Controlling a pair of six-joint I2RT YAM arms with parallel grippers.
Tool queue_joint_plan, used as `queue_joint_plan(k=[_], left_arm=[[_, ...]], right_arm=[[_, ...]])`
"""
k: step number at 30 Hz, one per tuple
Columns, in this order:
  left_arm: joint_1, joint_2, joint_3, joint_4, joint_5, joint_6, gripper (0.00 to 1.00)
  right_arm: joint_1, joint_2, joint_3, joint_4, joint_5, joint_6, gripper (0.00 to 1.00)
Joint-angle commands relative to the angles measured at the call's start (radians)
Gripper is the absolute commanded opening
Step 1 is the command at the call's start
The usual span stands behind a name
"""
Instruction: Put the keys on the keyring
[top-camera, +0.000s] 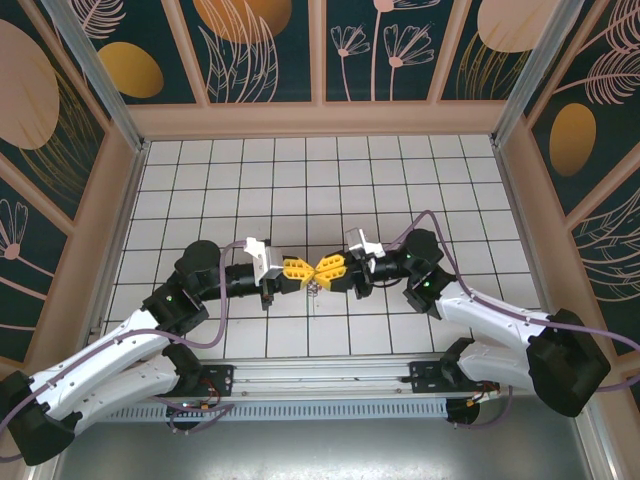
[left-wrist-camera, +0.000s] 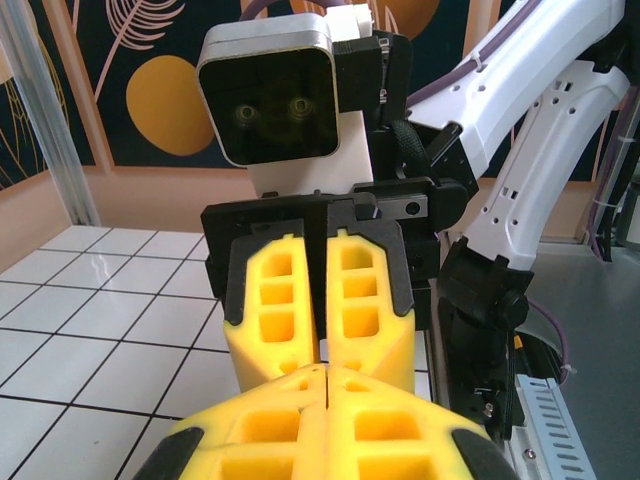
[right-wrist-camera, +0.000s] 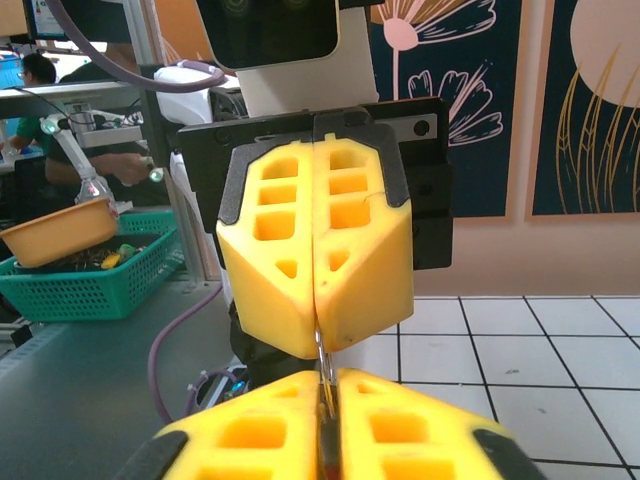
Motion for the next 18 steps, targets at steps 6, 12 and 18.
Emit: queue_joint_plan(k=[6,12,18], left_arm=[[-0.001,0.015,0.059,0.001,-0.007,0.043,0.0],[-0.001,0.061,0.112,-0.192,-0.132,0.089,0.14],[-0.009,0.11,0.141,-0.309,-0.21,0.136,0.28]], right_arm=[[0.008,-0.006,0.077,-0.116,0.074,-0.09,0.0],[0.024,-0.023,0.249,-0.657,0.272,-0.353,0.0],[0.088,0.037,0.428,-1.058,0.507,-0.504,0.0]])
